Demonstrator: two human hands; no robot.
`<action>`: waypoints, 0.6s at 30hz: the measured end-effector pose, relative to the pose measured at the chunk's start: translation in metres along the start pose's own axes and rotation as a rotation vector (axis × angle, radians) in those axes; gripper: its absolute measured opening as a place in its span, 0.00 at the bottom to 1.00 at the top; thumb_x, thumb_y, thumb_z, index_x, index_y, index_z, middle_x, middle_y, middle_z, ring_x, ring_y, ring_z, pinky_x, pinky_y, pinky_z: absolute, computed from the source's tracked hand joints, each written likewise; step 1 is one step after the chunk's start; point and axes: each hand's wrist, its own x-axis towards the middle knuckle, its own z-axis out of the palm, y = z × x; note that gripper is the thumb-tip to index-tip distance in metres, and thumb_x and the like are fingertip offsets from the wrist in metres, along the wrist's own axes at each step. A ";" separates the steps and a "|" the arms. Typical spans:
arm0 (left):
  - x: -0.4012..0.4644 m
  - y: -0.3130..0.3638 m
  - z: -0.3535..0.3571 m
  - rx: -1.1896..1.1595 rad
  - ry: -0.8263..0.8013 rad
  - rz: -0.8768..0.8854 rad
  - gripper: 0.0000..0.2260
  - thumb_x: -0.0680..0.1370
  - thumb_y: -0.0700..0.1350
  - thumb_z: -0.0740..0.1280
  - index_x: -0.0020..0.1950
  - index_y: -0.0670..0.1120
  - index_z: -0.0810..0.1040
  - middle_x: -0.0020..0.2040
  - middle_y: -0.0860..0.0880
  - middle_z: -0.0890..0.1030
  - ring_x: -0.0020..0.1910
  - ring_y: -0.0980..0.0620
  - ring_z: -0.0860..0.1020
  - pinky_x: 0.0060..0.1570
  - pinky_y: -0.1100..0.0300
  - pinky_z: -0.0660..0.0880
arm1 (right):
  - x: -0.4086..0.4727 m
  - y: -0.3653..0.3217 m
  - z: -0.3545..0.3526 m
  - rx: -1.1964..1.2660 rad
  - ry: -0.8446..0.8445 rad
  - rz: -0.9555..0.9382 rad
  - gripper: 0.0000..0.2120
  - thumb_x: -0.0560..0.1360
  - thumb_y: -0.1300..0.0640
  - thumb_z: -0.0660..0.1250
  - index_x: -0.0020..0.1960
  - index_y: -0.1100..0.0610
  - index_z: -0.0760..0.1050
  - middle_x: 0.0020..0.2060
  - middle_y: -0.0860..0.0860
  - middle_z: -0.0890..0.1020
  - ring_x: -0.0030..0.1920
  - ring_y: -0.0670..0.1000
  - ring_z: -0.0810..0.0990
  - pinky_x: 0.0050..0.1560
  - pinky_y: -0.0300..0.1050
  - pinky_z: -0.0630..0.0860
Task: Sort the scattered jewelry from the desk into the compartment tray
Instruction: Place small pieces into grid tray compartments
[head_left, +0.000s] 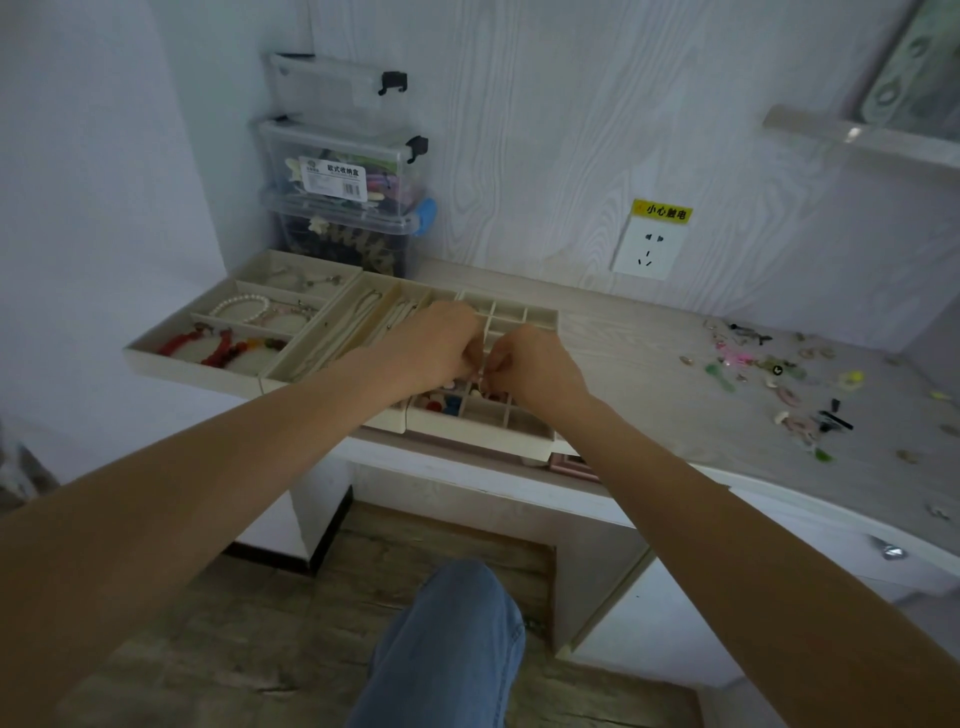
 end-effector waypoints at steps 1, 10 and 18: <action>0.000 0.000 -0.001 -0.016 -0.027 -0.008 0.04 0.73 0.39 0.69 0.44 0.40 0.83 0.42 0.44 0.83 0.41 0.49 0.81 0.47 0.53 0.78 | 0.000 0.000 0.000 -0.005 0.001 0.000 0.06 0.70 0.63 0.70 0.45 0.56 0.83 0.44 0.55 0.83 0.47 0.54 0.81 0.48 0.48 0.78; 0.005 0.009 0.003 -0.038 -0.134 -0.154 0.07 0.70 0.39 0.73 0.46 0.40 0.80 0.43 0.42 0.82 0.42 0.47 0.80 0.48 0.52 0.79 | 0.006 0.005 0.001 0.017 0.001 -0.004 0.04 0.70 0.62 0.70 0.41 0.55 0.83 0.36 0.50 0.78 0.41 0.50 0.77 0.47 0.45 0.76; 0.002 0.007 0.008 -0.090 -0.093 -0.187 0.08 0.70 0.38 0.71 0.48 0.39 0.82 0.44 0.42 0.83 0.43 0.46 0.81 0.47 0.50 0.79 | 0.007 0.007 0.003 0.073 0.001 0.032 0.04 0.72 0.61 0.69 0.44 0.59 0.83 0.40 0.54 0.83 0.37 0.48 0.77 0.41 0.41 0.74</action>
